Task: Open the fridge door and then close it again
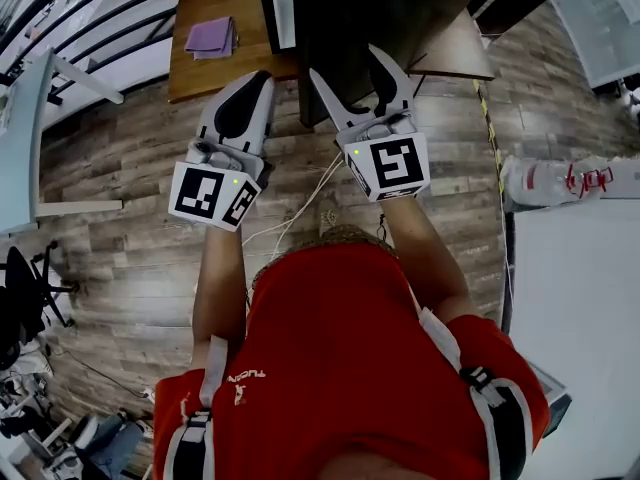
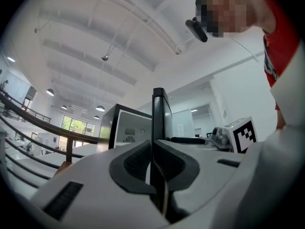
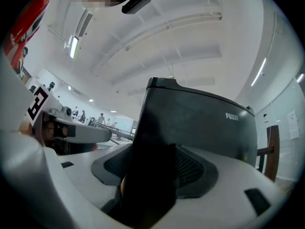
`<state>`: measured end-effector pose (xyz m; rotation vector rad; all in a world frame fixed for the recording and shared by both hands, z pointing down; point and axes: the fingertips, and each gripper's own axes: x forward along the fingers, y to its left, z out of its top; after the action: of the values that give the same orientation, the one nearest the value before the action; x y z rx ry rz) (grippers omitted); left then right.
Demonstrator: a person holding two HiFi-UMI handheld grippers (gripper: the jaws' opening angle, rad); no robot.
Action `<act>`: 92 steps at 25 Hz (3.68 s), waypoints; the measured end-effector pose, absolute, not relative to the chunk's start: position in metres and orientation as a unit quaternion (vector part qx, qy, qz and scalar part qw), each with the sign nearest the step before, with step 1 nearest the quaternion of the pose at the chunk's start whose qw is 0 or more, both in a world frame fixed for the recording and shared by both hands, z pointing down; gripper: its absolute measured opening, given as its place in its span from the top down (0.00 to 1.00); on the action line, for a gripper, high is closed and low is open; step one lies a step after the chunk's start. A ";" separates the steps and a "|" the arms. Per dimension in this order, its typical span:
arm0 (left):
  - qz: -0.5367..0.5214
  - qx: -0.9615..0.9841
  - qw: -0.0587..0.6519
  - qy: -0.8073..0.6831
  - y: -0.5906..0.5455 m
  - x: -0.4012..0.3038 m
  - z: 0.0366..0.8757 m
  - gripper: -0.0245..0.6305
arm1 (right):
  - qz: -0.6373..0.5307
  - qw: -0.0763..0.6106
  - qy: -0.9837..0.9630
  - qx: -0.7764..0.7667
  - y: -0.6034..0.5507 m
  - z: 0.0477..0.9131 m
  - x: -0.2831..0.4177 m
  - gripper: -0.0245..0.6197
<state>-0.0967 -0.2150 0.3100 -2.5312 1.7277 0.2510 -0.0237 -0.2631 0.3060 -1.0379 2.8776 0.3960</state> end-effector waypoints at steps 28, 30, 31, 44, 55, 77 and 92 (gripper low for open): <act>0.083 -0.813 0.037 0.576 -0.319 -0.147 0.292 0.92 | 0.130 0.023 0.940 -0.316 -0.378 0.303 -0.079 0.77; 0.083 -0.817 0.037 0.569 -0.325 -0.147 0.292 0.93 | 0.128 0.021 0.937 -0.325 -0.387 0.303 -0.080 0.79; 0.083 -0.819 0.038 0.566 -0.327 -0.146 0.292 0.92 | 0.127 0.021 0.935 -0.331 -0.392 0.303 -0.080 0.81; 0.087 -0.829 0.036 0.551 -0.347 -0.160 0.291 0.93 | 0.135 0.023 0.926 -0.351 -0.407 0.299 -0.088 0.92; 0.085 -0.837 0.031 0.539 -0.339 -0.149 0.295 0.93 | 0.127 0.025 0.947 -0.293 -0.375 0.293 -0.096 0.92; 0.074 -0.841 0.050 0.534 -0.248 -0.084 0.292 0.93 | 0.108 0.070 0.970 -0.206 -0.251 0.276 -0.048 0.92; 0.057 -0.809 0.062 0.582 -0.192 -0.029 0.286 0.95 | 0.106 0.086 0.980 -0.143 -0.197 0.272 0.006 0.92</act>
<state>-0.0291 -0.1920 0.2856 -2.4459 1.7584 0.1722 0.0059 -0.1970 0.2723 -0.4264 2.9208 0.3150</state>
